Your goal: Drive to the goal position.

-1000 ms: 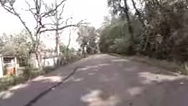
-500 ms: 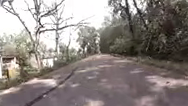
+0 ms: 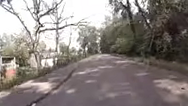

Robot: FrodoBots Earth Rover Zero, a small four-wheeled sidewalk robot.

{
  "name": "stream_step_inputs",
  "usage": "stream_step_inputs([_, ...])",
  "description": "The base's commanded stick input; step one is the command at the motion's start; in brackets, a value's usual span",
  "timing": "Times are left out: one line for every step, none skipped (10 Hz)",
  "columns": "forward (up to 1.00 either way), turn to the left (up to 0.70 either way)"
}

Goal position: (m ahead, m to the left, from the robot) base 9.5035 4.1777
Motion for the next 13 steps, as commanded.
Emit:
stream_step_inputs([0.7,0.0])
stream_step_inputs([0.7,-0.09])
stream_step_inputs([0.7,0.0])
stream_step_inputs([0.7,0.0])
stream_step_inputs([0.7,0.0])
stream_step_inputs([0.7,0.0])
stream_step_inputs([0.7,0.0])
stream_step_inputs([0.7,0.0])
stream_step_inputs([0.7,0.0])
stream_step_inputs([0.7,0.0])
stream_step_inputs([0.7,0.0])
stream_step_inputs([0.7,0.0])
stream_step_inputs([0.7,0.0])
